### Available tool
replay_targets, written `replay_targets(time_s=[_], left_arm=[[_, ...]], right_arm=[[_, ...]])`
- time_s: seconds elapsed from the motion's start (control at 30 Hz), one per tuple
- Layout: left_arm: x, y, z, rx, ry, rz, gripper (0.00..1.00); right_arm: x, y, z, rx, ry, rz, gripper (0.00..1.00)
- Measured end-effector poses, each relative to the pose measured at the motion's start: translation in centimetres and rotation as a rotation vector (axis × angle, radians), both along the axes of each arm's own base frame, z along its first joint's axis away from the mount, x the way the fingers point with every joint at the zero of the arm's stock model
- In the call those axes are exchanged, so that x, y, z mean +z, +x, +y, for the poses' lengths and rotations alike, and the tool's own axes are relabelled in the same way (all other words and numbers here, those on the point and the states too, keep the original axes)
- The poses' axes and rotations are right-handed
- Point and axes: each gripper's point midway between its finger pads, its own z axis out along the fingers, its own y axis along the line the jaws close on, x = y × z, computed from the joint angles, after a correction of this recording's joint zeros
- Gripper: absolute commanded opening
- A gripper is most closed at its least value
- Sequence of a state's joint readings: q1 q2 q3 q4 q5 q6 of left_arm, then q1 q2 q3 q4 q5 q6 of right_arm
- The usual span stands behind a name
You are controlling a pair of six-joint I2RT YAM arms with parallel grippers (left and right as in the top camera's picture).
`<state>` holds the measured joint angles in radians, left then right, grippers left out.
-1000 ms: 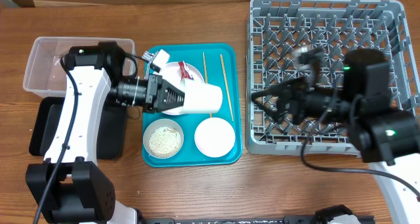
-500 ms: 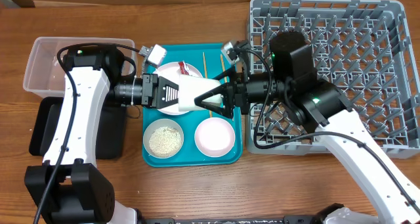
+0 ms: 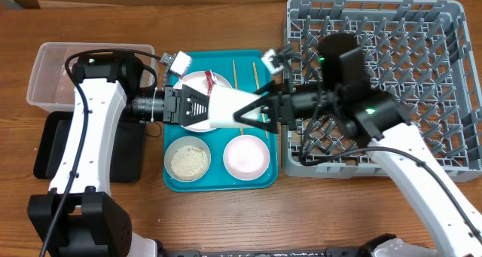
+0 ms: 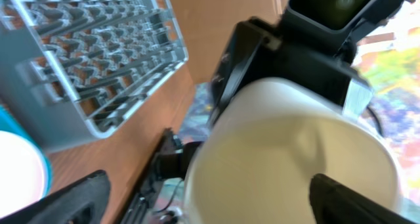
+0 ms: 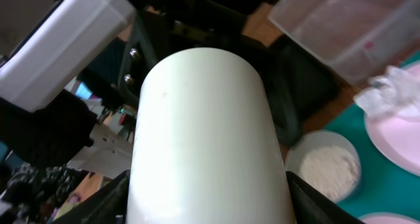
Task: Sort waste into correct bins and load items into the dishwasher
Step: 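Hand the white cup to the right gripper and place it in the rack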
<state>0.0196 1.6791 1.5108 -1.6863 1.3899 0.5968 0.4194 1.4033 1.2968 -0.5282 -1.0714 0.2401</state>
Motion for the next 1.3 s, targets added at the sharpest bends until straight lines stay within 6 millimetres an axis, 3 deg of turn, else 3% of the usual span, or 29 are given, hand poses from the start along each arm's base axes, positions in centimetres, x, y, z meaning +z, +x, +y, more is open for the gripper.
replay_targets(time_s=[0.1,0.17,0.27,0.33,0.37,0.47,0.6,0.67,0.7,0.73,0.77,0.9,1.0,1.13,1.2,1.3], left_arm=[[-0.6,-0.2,0.1,-0.008,0.034,0.013,1.00],[-0.9,-0.3,0.2,-0.014,0.056,0.016,1.00],[-1.4,-0.4,0.3,-0.022,0.086,0.020,1.00],[-1.6,-0.4,0.4,-0.024,0.097,0.011,1.00],[-1.7,-0.3,0.4,-0.025,0.101,0.005,1.00],[-1.9,-0.1,0.4,-0.025,0.107,-0.014,1.00],[-1.9,0.0,0.4,-0.024,0.110,-0.017,1.00],[-2.0,0.0,0.4,-0.024,0.112,-0.016,1.00],[-2.0,0.0,0.5,-0.024,0.116,-0.013,1.00],[-2.2,-0.1,0.5,-0.026,0.128,-0.008,1.00],[-2.4,-0.1,0.6,-0.027,0.138,-0.002,1.00],[-2.7,0.1,0.7,-0.027,0.152,-0.014,1.00],[-2.9,0.7,0.7,-0.018,0.162,-0.039,1.00],[-5.1,3.6,1.3,0.030,0.297,-0.113,0.99],[-7.3,5.1,2.0,0.076,0.456,-0.110,0.98],[-11.3,7.8,4.0,0.233,0.824,-0.066,0.93]], right_arm=[[0.3,1.0,-3.6,-0.193,-0.085,0.005,0.59],[-1.0,1.3,-7.0,-0.386,-0.207,0.070,0.59],[-4.5,0.8,-13.2,-0.716,-0.458,0.216,0.59],[-6.9,-0.2,-16.1,-0.852,-0.600,0.313,0.59],[-9.1,-0.8,-18.4,-0.956,-0.723,0.403,0.58],[-12.6,0.0,-19.0,-1.011,-0.867,0.472,0.59],[-16.7,1.4,-16.3,-0.944,-0.983,0.486,0.59],[-19.0,1.2,-15.9,-0.917,-1.059,0.540,0.68],[-19.7,1.1,-15.9,-0.911,-1.079,0.560,0.80],[-20.8,0.9,-16.0,-0.900,-1.116,0.594,1.00],[-21.4,0.9,-15.9,-0.897,-1.133,0.614,1.00],[-21.2,1.0,-15.9,-0.903,-1.125,0.612,1.00],[-18.8,2.1,-15.4,-0.928,-1.048,0.557,1.00],[-10.7,3.9,-14.6,-1.001,-0.791,0.376,1.00],[-6.7,3.5,-14.7,-1.030,-0.669,0.294,1.00],[-3.1,2.2,-15.2,-1.047,-0.562,0.224,1.00]])
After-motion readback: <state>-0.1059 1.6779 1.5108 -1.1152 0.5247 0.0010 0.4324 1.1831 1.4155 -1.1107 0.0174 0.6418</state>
